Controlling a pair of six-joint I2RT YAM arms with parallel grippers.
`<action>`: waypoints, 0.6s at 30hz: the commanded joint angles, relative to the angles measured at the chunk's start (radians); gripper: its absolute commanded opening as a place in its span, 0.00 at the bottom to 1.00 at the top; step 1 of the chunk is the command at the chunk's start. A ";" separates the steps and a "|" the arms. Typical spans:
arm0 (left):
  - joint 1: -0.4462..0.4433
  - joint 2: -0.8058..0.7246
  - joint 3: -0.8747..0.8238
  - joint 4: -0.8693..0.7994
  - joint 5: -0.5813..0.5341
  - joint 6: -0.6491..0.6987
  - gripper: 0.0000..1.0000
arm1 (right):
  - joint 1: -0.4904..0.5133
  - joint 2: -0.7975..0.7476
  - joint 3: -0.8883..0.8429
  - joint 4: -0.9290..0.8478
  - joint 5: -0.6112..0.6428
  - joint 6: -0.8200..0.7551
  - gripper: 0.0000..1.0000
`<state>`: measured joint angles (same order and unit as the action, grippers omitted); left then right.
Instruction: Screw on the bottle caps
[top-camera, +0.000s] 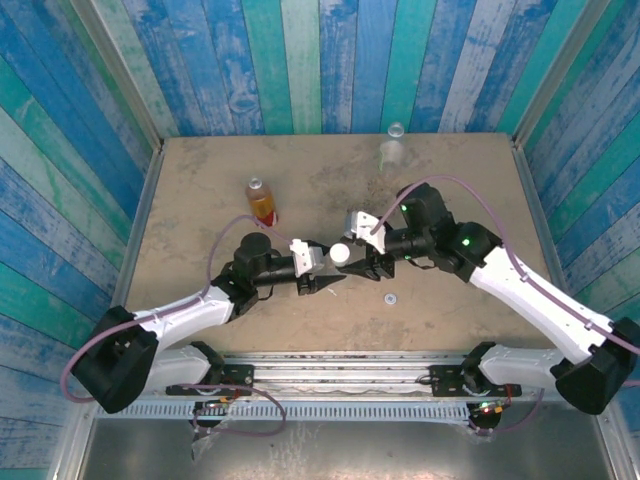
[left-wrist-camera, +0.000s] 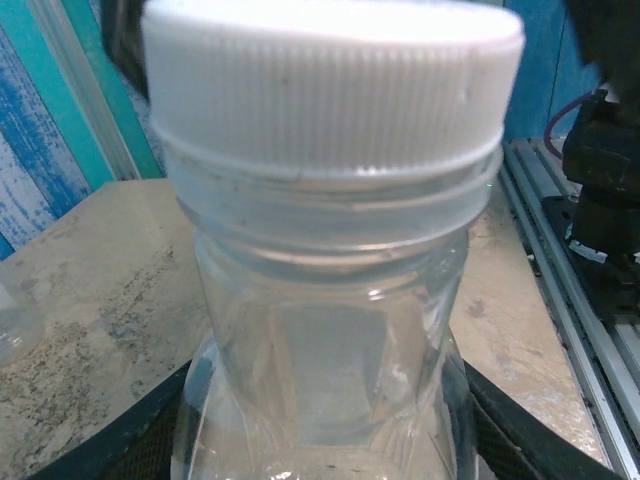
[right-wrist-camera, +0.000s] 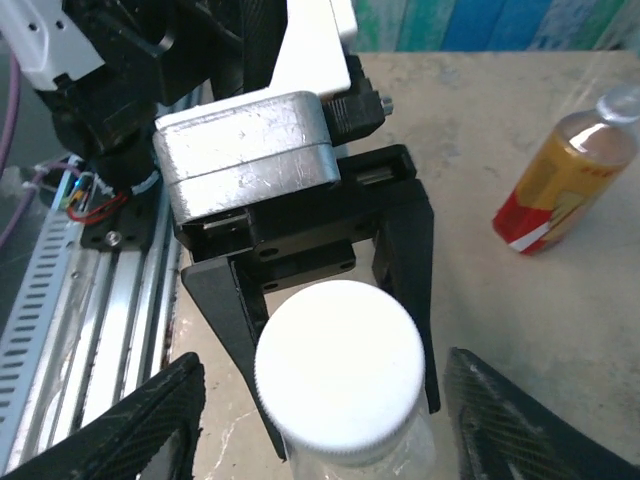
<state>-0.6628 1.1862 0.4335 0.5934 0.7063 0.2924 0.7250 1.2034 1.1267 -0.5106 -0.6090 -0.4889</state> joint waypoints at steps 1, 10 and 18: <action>0.000 -0.036 -0.014 -0.015 0.039 0.024 0.53 | -0.001 0.021 0.037 -0.064 -0.062 -0.048 0.59; 0.000 -0.025 -0.012 -0.018 0.044 0.021 0.52 | -0.001 0.042 0.038 -0.027 -0.078 -0.037 0.60; 0.000 -0.018 -0.004 -0.026 0.039 0.013 0.52 | -0.001 0.045 0.024 0.001 -0.050 -0.005 0.41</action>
<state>-0.6628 1.1862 0.4335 0.5705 0.7399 0.2996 0.7246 1.2442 1.1446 -0.5217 -0.6544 -0.5121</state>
